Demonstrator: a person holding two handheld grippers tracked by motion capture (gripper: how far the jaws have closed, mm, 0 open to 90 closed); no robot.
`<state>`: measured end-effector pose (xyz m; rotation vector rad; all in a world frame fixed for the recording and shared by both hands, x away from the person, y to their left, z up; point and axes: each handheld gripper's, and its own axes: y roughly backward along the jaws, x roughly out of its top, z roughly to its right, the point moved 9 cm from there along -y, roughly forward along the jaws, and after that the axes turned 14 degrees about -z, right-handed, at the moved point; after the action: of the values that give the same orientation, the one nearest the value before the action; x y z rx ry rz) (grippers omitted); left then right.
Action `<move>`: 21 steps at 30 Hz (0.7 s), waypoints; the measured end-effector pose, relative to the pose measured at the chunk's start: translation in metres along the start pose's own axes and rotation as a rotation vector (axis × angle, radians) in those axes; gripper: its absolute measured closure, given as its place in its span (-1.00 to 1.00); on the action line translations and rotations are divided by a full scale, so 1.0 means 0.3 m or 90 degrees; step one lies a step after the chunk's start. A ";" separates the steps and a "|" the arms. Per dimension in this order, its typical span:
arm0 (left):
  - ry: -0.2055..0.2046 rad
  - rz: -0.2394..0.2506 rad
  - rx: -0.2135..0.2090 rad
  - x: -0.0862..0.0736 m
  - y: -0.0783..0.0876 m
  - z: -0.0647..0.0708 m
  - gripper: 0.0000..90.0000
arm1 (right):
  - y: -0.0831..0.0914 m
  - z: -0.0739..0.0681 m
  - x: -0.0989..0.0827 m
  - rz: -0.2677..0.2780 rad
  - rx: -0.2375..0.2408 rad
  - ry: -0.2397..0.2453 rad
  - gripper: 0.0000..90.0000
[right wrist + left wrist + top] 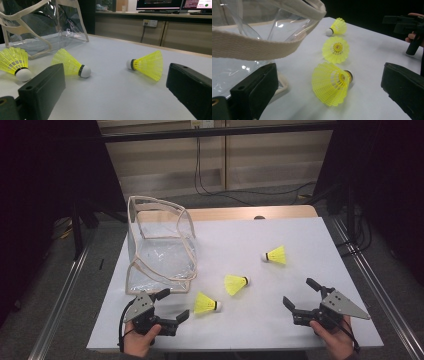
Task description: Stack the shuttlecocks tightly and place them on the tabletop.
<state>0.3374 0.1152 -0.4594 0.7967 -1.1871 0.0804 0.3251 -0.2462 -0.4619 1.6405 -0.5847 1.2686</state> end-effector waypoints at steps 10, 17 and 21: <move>0.000 -0.034 -0.009 0.000 -0.041 0.031 -0.97 | 0.000 -0.001 0.001 0.001 0.001 0.001 -0.96; 0.006 -0.045 -0.009 -0.001 -0.059 0.037 -0.97 | 0.001 -0.001 0.002 0.003 0.002 0.003 -0.96; 0.012 -0.049 -0.011 0.003 -0.070 0.041 -0.96 | 0.002 0.000 0.003 0.004 0.002 0.001 -0.96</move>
<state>0.3376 0.0923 -0.4675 0.8241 -1.1362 0.0151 0.3250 -0.2463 -0.4610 1.6410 -0.5886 1.2758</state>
